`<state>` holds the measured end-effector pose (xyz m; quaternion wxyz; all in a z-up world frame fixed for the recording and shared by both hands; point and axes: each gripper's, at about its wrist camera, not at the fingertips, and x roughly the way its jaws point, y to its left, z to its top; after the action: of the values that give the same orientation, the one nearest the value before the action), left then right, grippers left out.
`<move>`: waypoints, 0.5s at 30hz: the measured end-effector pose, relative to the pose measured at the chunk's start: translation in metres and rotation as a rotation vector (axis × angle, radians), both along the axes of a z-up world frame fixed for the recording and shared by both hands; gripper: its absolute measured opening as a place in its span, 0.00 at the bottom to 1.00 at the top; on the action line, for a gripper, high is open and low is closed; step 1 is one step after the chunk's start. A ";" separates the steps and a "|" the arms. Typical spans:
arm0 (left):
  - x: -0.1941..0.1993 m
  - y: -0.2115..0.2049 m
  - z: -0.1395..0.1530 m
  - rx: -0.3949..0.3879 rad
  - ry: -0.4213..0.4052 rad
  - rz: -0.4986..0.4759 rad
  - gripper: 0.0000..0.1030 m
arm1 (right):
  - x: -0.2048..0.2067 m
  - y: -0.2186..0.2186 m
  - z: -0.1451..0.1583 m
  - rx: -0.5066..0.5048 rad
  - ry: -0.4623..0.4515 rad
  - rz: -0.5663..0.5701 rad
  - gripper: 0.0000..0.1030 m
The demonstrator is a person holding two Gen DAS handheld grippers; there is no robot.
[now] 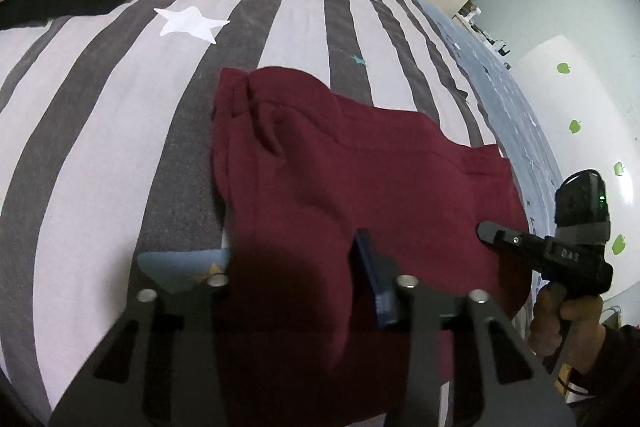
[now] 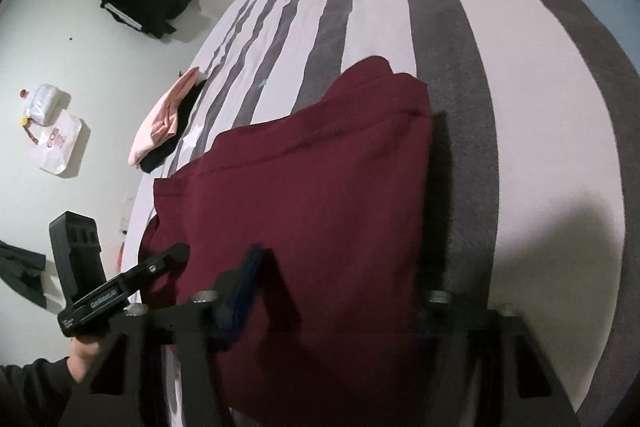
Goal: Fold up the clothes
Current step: 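Grasp the folded maroon shirt with the left gripper and lift it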
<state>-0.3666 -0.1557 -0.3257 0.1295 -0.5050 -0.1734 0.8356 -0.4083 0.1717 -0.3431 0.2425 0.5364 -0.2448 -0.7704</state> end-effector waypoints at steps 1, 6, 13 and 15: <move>0.001 0.002 0.002 -0.011 0.007 -0.005 0.29 | -0.001 0.002 -0.001 -0.018 -0.006 -0.001 0.25; 0.000 -0.007 0.021 0.001 0.063 -0.008 0.20 | 0.005 -0.011 0.019 0.077 0.054 0.016 0.17; -0.027 -0.074 0.080 0.073 0.166 -0.015 0.19 | -0.003 -0.047 0.089 0.109 0.129 -0.041 0.16; -0.045 -0.105 0.101 0.056 0.196 -0.023 0.20 | -0.017 -0.073 0.110 0.107 0.158 -0.052 0.16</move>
<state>-0.4121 -0.2607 -0.2248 0.1694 -0.4188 -0.1776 0.8743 -0.4248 0.0985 -0.2335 0.2121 0.4798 -0.1975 -0.8281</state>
